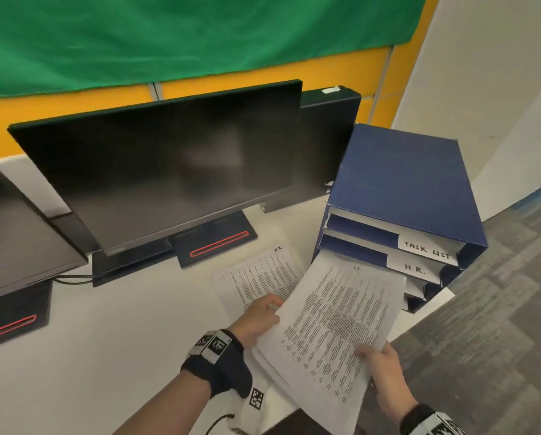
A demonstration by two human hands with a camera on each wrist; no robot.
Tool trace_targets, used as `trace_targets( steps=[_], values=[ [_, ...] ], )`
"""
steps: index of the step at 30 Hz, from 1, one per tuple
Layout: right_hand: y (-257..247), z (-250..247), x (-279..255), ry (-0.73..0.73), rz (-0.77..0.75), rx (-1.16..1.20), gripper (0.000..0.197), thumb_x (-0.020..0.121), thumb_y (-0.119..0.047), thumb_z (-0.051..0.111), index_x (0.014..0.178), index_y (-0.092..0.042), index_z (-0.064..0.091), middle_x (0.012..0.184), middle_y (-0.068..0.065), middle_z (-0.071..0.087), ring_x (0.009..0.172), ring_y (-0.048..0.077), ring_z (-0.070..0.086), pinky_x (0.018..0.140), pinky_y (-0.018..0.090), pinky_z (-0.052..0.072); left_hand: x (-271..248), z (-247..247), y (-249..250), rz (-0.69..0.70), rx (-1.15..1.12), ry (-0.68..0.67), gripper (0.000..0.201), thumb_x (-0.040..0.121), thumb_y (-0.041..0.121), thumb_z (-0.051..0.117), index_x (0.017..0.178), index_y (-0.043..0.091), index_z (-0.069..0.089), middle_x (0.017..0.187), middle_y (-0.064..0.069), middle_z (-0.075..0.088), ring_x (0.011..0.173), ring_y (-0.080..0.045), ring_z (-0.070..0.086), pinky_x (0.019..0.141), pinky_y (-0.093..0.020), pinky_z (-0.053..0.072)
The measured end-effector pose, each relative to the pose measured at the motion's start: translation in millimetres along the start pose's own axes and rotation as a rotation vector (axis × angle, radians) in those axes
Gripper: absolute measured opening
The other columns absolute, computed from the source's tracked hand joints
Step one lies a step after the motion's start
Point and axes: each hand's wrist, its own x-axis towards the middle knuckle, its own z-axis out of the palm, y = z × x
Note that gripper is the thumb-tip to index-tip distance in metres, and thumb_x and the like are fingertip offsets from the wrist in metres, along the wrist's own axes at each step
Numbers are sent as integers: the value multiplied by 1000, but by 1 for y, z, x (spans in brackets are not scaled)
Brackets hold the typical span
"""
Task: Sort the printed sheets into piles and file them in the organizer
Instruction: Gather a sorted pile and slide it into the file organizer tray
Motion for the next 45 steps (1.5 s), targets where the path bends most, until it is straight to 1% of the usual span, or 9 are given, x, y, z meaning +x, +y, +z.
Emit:
trace_targets(
  steps=[5, 10, 17, 25, 30, 34, 40, 43, 45],
  values=[
    [5, 15, -10, -42, 134, 14, 34, 79, 13, 51, 110, 3, 57, 102, 24, 67, 92, 40, 65, 86, 57, 51, -26, -20, -16, 51, 272, 104, 26, 81, -2, 43, 73, 22, 43, 76, 7, 45, 69, -6, 42, 57, -22, 33],
    [-42, 53, -28, -254, -270, -254, 29, 89, 3, 49, 109, -14, 63, 103, 4, 71, 95, 19, 67, 81, 34, 55, -35, -52, -18, 112, -187, 225, 35, 84, 4, 59, 115, 15, 46, 109, -8, 61, 86, -15, 62, 64, -22, 46],
    [-95, 94, -13, -309, -479, -45, 34, 83, 0, 63, 115, -11, 61, 106, 2, 71, 98, 14, 67, 74, 21, 55, -32, -51, 19, 496, -434, 573, 31, 92, 2, 53, 121, 14, 51, 112, 2, 63, 102, -10, 61, 88, -30, 51],
    [-85, 110, 15, -270, -342, 12, 32, 82, -10, 65, 114, -10, 60, 109, 7, 69, 103, 23, 64, 92, 41, 49, -5, -30, -1, 426, -333, 630, 35, 95, 3, 45, 118, 29, 39, 110, 7, 56, 98, -5, 58, 76, -13, 46],
    [-81, 112, 22, -149, -347, -18, 32, 92, -3, 48, 119, -20, 49, 111, -3, 59, 99, 12, 57, 78, 27, 46, 8, -34, -6, 348, -211, 656, 31, 97, 8, 41, 125, 16, 50, 110, 0, 60, 104, -21, 60, 85, -27, 47],
    [-76, 86, 20, -32, -384, -46, 36, 92, -3, 44, 125, -18, 51, 115, -6, 59, 104, 13, 57, 90, 34, 47, -6, -24, 6, 417, -77, 555, 30, 96, 10, 38, 118, 26, 51, 103, 5, 66, 89, -8, 65, 77, -28, 56],
    [-23, 25, 27, 97, -153, -161, 28, 92, -10, 42, 116, -16, 54, 112, 7, 65, 96, 23, 62, 91, 46, 49, -17, 31, -22, 299, 14, 271, 44, 95, 8, 37, 135, 27, 38, 99, 6, 68, 79, -25, 70, 67, -44, 60],
    [-12, -5, 28, 202, -57, -196, 31, 92, -4, 42, 123, 0, 47, 116, 16, 56, 106, 34, 54, 91, 41, 42, -14, 60, -24, 200, 40, 139, 48, 95, 7, 35, 138, 27, 34, 97, 17, 62, 74, -8, 64, 65, -20, 56],
    [-11, -26, 34, 238, -17, -205, 30, 89, 0, 45, 119, 5, 49, 112, 20, 56, 93, 33, 54, 80, 36, 43, -10, 74, -12, 144, 20, 65, 49, 94, 7, 33, 139, 26, 34, 108, 14, 59, 80, -3, 58, 67, -14, 49]
  ],
)
